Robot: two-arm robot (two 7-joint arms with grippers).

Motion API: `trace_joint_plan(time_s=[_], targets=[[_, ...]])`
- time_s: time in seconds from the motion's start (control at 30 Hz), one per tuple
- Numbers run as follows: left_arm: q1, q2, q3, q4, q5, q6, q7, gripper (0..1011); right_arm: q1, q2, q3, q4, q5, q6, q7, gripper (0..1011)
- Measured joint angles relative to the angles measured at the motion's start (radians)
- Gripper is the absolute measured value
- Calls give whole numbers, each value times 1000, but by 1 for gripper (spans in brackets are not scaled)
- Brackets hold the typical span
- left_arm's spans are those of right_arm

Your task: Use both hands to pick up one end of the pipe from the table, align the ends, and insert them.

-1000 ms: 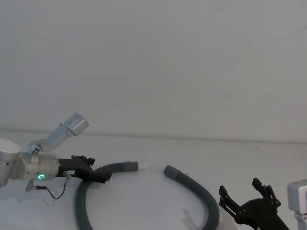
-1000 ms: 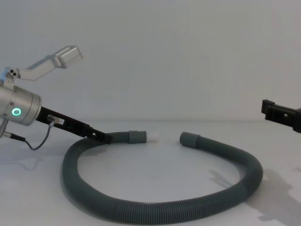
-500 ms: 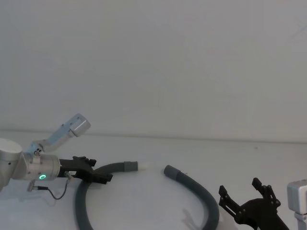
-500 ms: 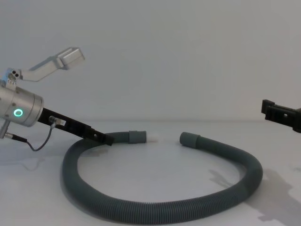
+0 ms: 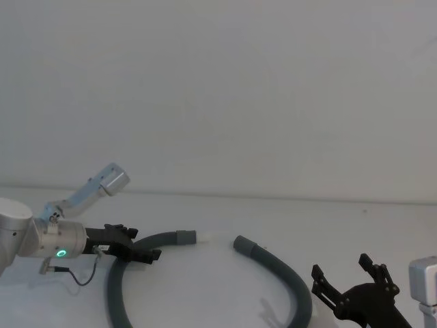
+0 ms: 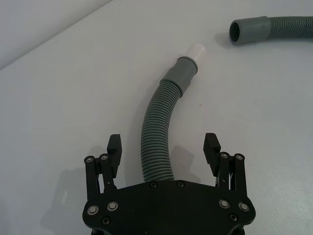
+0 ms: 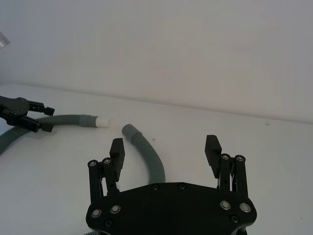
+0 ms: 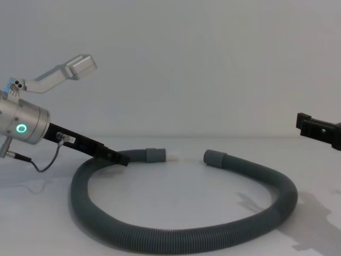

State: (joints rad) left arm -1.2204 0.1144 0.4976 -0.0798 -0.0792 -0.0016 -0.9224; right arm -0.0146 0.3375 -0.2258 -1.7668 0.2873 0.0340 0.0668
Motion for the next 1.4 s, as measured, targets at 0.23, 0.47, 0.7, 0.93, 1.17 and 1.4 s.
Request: trace_joint_plan(time_s=[0.23,0.47,0.7,0.93,1.17,1.4], targets=[[-2,-2,-3,6,4,-2,-1,1001,0,0,0,0,0,0,0,1004],[-3,-3,-5,9,6,-3,-2,1001,0,0,0,0,0,0,0,1004],[-4,-4,-6,11,8,-4,-2,863,0,0,0,0,0,0,0,1004],[-5,-4,-7,12,8,-5,-2,680,0,0,0,0,0,0,0,1004],[-5,-5,-8,13,9,-5,-2,452,0,0,0,0,0,0,0,1004],[-5,-5,-8,13,9,-5,-2,277,0,0,0,0,0,0,0,1004]])
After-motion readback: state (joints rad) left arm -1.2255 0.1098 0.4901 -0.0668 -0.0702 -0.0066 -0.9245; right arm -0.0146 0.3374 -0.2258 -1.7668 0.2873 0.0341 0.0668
